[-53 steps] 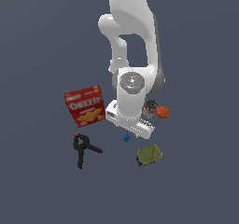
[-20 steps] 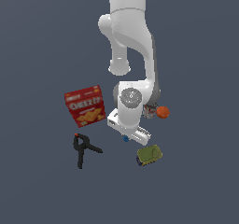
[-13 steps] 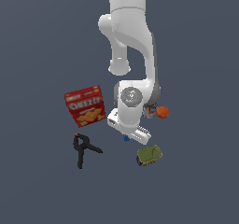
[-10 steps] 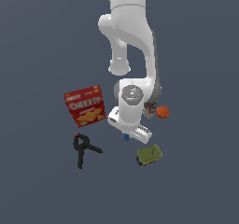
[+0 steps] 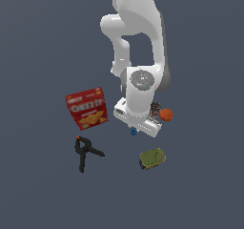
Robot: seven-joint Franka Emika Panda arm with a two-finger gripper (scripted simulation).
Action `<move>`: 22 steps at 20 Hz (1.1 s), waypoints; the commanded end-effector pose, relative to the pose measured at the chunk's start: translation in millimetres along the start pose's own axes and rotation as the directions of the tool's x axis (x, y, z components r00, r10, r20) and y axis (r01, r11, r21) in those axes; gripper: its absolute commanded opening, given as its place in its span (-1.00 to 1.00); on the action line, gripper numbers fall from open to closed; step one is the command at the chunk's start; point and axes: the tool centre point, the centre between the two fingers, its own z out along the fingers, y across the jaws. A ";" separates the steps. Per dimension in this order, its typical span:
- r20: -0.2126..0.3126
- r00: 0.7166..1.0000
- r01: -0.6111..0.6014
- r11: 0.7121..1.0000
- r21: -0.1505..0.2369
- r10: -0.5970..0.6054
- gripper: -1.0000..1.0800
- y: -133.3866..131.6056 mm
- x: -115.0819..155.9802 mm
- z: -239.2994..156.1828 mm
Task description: Pick up a designated object from a clutter of objects.
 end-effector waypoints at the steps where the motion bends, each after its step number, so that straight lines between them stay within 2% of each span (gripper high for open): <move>1: -0.001 1.000 0.000 1.000 0.001 0.000 -1.00 -1.5 -11.1 -17.8; 22: -0.003 1.000 0.001 1.000 -0.002 -0.001 -1.00 -16.9 -128.7 -207.3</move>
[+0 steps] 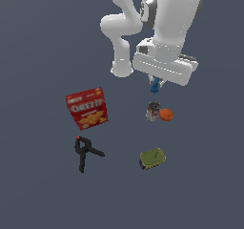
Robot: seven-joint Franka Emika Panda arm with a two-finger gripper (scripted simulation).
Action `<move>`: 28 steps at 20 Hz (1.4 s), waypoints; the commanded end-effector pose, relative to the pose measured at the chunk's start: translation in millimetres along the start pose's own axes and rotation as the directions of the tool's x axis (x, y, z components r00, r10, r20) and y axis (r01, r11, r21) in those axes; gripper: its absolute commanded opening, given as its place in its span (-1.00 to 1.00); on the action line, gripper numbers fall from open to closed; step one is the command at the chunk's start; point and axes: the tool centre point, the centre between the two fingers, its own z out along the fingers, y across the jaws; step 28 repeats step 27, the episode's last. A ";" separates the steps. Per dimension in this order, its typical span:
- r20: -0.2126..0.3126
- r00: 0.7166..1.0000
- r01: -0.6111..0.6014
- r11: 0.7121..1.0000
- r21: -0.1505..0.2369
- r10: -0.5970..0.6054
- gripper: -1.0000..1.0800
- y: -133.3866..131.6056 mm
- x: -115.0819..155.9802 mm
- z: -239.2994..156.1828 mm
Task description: Pick up a designated object from a clutter of objects.
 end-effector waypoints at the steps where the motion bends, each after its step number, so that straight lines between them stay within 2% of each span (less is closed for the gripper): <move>1: 0.000 1.000 0.000 1.000 -0.001 0.000 -1.00 -1.7 -15.7 -25.4; 9: 0.000 1.000 0.000 1.000 0.000 0.000 -1.00 -9.5 -59.7 -99.6; 15: 0.001 1.000 0.000 1.000 0.001 0.000 -1.00 -14.8 -83.2 -141.2; 21: 0.002 1.000 0.000 1.000 0.001 0.000 -1.00 -18.8 -96.5 -165.8; 28: 0.002 1.000 0.000 1.000 0.002 0.000 -1.00 -20.8 -99.9 -173.4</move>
